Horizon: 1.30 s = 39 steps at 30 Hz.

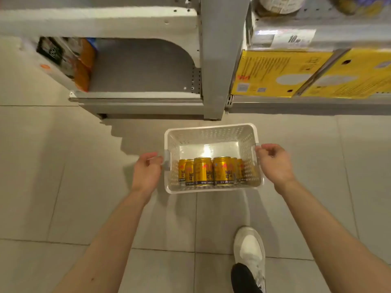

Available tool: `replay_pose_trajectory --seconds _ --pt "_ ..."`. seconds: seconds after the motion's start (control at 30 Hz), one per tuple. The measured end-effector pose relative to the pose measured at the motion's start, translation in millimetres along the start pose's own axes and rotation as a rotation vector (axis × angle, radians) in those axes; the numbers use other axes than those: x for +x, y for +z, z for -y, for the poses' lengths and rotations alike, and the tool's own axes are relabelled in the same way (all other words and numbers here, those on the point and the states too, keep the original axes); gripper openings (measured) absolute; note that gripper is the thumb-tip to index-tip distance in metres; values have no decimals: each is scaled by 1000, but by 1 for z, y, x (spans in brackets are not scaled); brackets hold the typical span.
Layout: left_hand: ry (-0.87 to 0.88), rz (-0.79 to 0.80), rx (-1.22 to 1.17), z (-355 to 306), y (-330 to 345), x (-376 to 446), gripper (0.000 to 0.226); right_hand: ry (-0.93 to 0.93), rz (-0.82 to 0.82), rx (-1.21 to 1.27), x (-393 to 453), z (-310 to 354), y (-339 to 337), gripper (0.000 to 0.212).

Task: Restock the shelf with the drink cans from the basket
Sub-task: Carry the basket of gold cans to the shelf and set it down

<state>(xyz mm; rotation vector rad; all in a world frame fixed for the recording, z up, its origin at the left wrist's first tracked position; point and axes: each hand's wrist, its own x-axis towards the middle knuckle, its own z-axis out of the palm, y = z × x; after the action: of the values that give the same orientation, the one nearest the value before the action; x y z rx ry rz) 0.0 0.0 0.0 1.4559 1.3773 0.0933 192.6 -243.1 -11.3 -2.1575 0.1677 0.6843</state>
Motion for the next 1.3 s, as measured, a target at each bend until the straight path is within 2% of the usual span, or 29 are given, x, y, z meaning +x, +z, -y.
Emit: replay_pose_trajectory --seconds 0.13,0.33,0.6,0.87,1.3 --pt "-22 15 55 23 26 30 36 21 -36 -8 35 -19 13 42" --pt "41 32 81 47 43 46 22 -4 55 -25 53 -45 25 31" --pt "129 60 28 52 43 57 30 -87 74 -41 56 -51 25 34" --pt "170 -27 44 54 50 48 36 -77 2 36 49 -52 29 44" --pt "224 -82 30 2 35 3 43 -144 -37 52 18 -12 -16 46"
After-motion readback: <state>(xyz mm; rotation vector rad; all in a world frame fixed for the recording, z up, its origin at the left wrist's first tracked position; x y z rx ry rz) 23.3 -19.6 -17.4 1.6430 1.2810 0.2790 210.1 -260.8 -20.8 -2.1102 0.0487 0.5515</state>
